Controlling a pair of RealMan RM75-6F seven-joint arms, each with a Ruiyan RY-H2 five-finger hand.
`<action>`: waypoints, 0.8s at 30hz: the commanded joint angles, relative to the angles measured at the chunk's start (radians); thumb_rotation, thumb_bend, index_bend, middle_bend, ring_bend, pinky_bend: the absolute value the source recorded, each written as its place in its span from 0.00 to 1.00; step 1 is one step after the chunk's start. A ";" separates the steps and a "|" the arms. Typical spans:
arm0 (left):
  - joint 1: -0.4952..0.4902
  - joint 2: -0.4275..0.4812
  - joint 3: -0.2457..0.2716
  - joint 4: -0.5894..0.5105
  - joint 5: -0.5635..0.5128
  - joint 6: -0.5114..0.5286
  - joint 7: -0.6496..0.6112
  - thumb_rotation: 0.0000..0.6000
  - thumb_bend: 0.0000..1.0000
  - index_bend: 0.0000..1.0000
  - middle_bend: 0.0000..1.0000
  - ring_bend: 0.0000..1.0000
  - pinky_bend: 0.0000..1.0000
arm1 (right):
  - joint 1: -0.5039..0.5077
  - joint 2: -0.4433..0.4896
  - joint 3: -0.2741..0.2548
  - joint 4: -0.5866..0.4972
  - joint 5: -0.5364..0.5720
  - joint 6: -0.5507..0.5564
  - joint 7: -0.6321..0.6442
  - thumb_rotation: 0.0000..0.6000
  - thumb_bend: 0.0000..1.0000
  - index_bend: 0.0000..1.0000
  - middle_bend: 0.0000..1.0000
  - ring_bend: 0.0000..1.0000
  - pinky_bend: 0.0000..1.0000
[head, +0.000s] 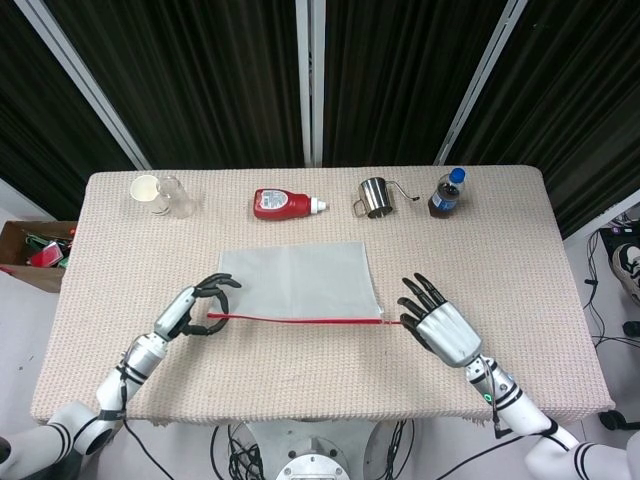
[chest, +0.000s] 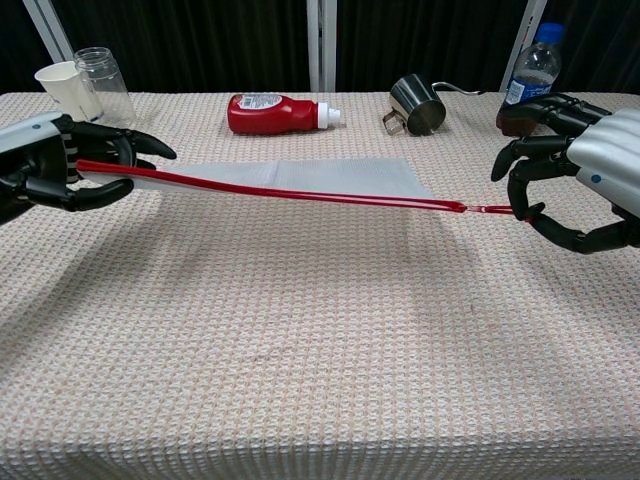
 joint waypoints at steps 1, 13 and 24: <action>-0.003 0.031 0.018 -0.029 0.008 -0.048 0.276 1.00 0.38 0.44 0.18 0.12 0.15 | -0.011 0.071 0.008 -0.135 0.073 -0.086 -0.053 1.00 0.15 0.22 0.10 0.00 0.00; 0.168 0.231 -0.078 -0.316 -0.212 0.096 1.091 1.00 0.23 0.25 0.14 0.11 0.15 | -0.129 0.272 0.103 -0.350 0.256 -0.022 0.006 1.00 0.23 0.00 0.12 0.00 0.01; 0.379 0.388 -0.041 -0.443 -0.215 0.321 1.174 1.00 0.21 0.25 0.14 0.11 0.15 | -0.284 0.368 0.072 -0.337 0.224 0.093 0.225 1.00 0.27 0.00 0.09 0.00 0.00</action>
